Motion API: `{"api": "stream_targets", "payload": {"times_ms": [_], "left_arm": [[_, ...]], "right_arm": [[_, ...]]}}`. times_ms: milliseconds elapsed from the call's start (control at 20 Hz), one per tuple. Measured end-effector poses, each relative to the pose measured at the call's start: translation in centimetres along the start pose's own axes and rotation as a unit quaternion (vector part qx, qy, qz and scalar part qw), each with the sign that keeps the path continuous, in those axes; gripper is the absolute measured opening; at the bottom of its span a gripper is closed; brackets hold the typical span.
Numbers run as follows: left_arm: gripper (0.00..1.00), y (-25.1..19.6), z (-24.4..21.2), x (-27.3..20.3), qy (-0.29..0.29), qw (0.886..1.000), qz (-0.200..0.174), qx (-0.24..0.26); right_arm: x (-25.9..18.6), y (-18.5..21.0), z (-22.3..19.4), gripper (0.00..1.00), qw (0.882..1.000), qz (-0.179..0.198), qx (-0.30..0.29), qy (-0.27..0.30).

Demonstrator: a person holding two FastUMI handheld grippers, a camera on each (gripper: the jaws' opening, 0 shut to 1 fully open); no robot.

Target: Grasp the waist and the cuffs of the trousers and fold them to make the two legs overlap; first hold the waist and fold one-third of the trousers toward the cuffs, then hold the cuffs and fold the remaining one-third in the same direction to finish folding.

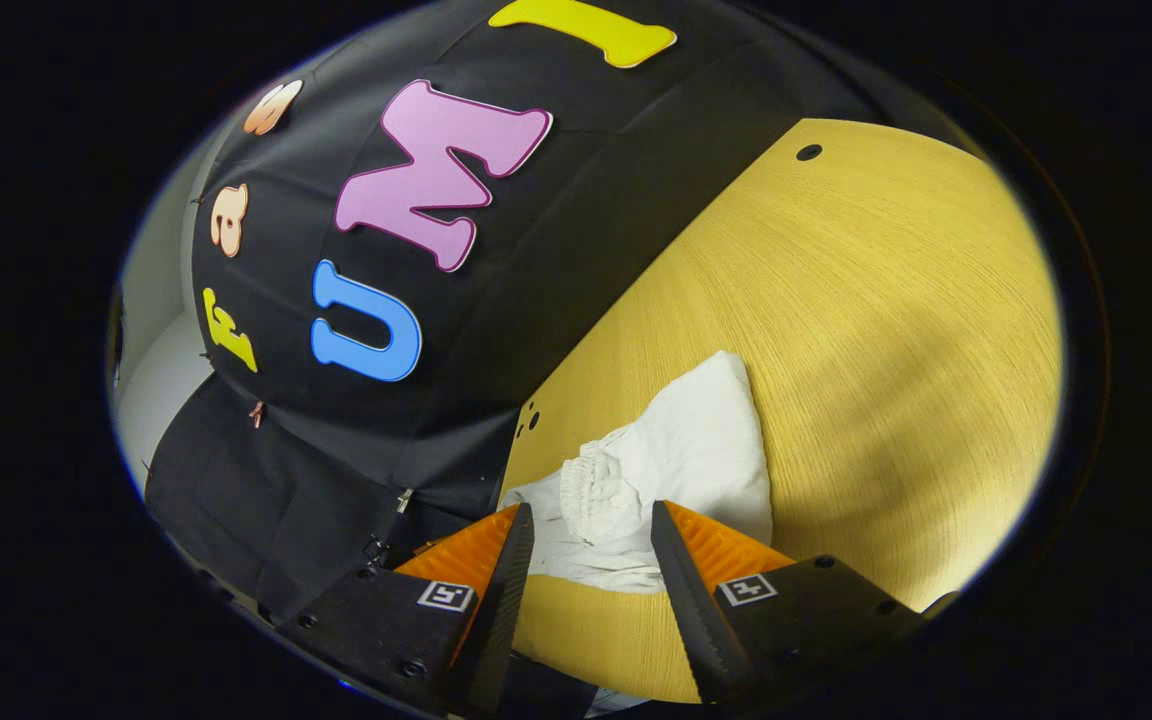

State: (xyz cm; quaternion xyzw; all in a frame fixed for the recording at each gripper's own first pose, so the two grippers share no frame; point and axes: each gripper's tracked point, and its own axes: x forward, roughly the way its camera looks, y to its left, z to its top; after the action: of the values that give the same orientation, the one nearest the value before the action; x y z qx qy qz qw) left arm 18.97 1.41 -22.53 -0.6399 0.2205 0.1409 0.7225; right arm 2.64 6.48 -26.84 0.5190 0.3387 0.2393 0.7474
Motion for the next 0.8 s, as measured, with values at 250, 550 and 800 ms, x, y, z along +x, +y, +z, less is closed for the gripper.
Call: {"api": "stream_targets", "payload": {"times_ms": [250,550,800], "left_arm": [[0.84,2.7,1.0,-0.9,-0.002,0.997,0.073,-0.003],[0.94,3.8,1.7,1.1,0.002,0.991,0.134,0.006],[0.95,5.1,2.7,3.5,0.003,0.965,0.253,0.061]], "right_arm": [[0.6,-0.2,-0.5,0.73,1.000,-0.003,0.000,0.007],[0.5,-0.4,-0.4,0.73,1.000,-0.007,0.000,0.009],[-0.4,-0.1,0.3,0.73,1.000,-0.002,0.001,-0.002]]}}
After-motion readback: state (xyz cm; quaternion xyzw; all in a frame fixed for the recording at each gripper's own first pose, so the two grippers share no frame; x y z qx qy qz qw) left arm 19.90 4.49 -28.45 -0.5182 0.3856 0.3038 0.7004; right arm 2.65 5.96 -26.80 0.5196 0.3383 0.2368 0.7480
